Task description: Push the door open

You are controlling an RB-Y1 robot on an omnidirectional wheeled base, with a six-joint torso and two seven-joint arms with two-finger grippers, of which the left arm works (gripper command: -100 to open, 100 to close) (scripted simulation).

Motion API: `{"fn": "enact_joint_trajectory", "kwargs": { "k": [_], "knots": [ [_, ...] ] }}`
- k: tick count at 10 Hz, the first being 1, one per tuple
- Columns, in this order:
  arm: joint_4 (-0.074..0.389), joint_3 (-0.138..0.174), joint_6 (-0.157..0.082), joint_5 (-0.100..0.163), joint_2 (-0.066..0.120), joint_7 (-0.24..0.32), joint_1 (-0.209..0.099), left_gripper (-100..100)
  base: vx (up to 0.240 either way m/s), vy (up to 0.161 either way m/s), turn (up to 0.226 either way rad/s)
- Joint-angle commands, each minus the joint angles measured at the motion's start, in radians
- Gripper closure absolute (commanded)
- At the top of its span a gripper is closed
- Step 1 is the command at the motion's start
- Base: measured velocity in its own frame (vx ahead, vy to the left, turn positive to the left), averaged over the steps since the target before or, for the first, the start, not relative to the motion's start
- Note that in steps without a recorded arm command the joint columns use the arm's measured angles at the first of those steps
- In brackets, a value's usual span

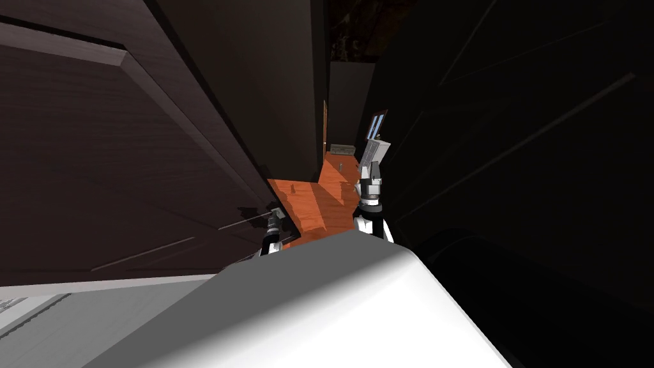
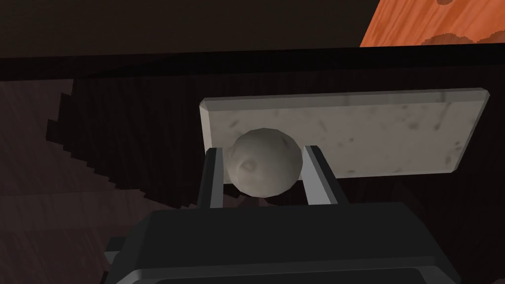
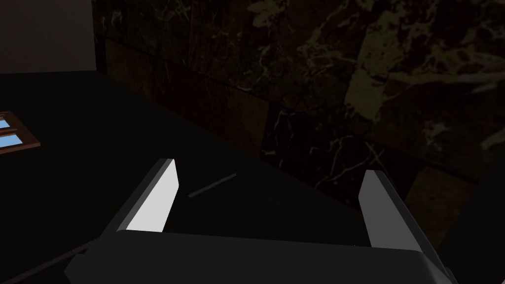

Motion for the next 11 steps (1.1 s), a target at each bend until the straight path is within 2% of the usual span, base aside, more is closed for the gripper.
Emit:
{"fn": "enact_joint_trajectory", "kwargs": {
  "k": [1,3,4,6,11],
  "knots": [
    [-0.024,0.024,0.014,0.013,0.012,-0.007,0.012,100,0.169,-0.061,0.064],
    [-0.024,0.024,0.014,0.013,0.012,-0.007,0.012,100,0.090,-0.024,0.017],
    [-0.023,0.045,0.016,0.025,0.017,-0.013,0.011,100,0.116,-0.014,0.040],
    [-0.023,0.045,0.016,0.025,0.017,-0.013,0.011,100,0.110,-0.031,0.030],
    [-0.017,0.105,0.020,0.060,0.027,-0.030,0.011,100,0.188,-0.057,0.068]
  ]
}}
